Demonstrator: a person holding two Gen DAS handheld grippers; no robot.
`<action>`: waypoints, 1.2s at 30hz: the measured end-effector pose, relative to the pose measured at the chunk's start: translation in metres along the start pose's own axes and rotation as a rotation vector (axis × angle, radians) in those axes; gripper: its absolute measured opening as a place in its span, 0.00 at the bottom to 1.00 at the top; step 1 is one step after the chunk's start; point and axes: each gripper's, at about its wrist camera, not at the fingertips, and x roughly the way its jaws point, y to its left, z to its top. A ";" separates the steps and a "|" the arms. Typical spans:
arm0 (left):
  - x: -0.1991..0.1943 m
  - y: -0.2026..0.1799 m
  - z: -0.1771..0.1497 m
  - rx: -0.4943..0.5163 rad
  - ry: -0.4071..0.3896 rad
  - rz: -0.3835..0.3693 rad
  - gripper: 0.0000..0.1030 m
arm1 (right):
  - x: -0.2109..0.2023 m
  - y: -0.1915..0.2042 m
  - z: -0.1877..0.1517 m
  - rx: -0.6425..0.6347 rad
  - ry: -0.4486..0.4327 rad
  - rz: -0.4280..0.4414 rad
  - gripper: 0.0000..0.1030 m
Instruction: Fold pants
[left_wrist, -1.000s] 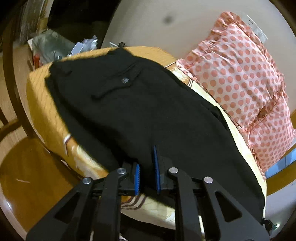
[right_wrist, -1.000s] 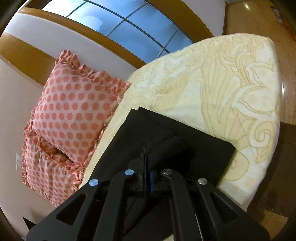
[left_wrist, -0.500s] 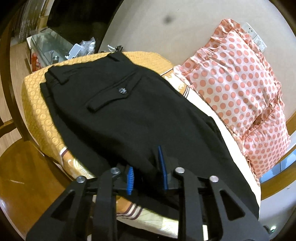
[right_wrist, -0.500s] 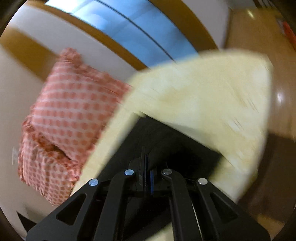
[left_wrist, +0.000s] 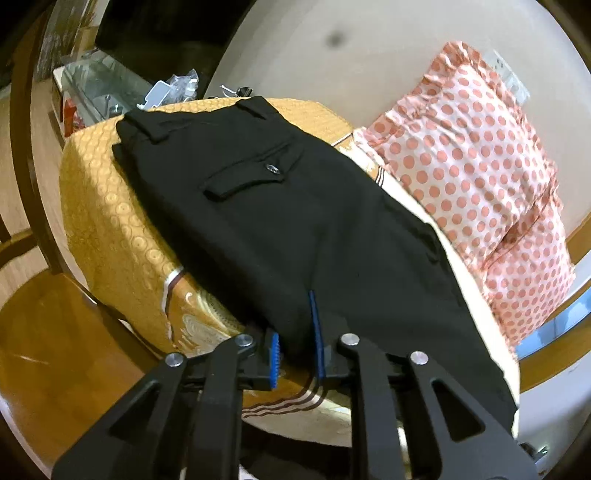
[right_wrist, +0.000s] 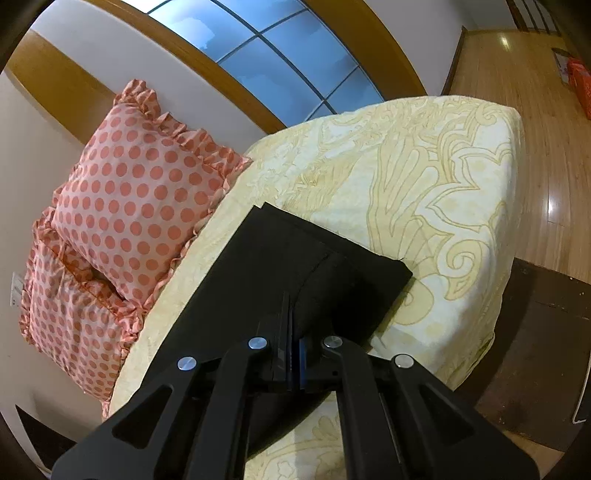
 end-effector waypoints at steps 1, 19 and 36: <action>-0.001 0.000 0.001 -0.003 -0.008 -0.002 0.22 | 0.002 0.000 0.000 -0.005 0.001 -0.006 0.02; -0.057 -0.020 0.006 0.108 -0.300 0.156 0.75 | -0.029 -0.025 0.016 0.015 -0.113 -0.115 0.52; 0.029 -0.093 -0.053 0.432 -0.027 -0.018 0.85 | -0.011 -0.010 -0.016 -0.026 -0.084 0.025 0.13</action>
